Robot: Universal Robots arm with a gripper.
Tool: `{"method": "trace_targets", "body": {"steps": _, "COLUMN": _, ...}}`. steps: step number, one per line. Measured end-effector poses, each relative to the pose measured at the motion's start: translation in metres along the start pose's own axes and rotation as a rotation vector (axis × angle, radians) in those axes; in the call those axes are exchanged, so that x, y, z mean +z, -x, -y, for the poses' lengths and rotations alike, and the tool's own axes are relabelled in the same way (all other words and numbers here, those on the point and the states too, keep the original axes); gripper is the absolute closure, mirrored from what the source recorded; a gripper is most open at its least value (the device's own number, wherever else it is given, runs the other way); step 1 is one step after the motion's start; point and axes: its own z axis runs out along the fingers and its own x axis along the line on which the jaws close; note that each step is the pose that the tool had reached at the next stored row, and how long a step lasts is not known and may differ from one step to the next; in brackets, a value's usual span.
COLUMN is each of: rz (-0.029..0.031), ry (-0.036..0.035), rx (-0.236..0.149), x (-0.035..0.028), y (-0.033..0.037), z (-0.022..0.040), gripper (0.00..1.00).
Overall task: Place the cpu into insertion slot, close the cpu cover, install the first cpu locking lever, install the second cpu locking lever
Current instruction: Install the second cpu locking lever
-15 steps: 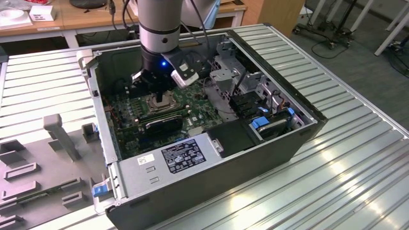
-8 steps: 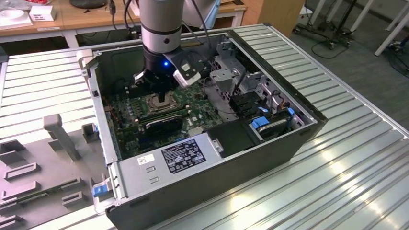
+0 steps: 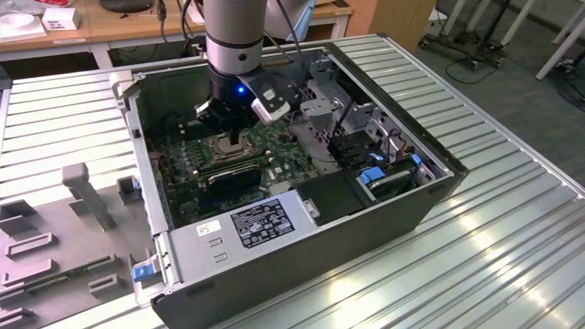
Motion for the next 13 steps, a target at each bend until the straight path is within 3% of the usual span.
{"method": "trace_targets", "body": {"steps": 6, "rz": 0.0000, "ry": 0.0000, "rx": 0.000, "x": 0.0001, "y": 0.0000, "z": -0.0010, "gripper": 0.89}}
{"method": "trace_targets", "body": {"steps": 13, "rz": 0.0000, "ry": 0.0000, "rx": 0.000, "x": 0.0016, "y": -0.0007, "z": -0.0132, "gripper": 0.89}}
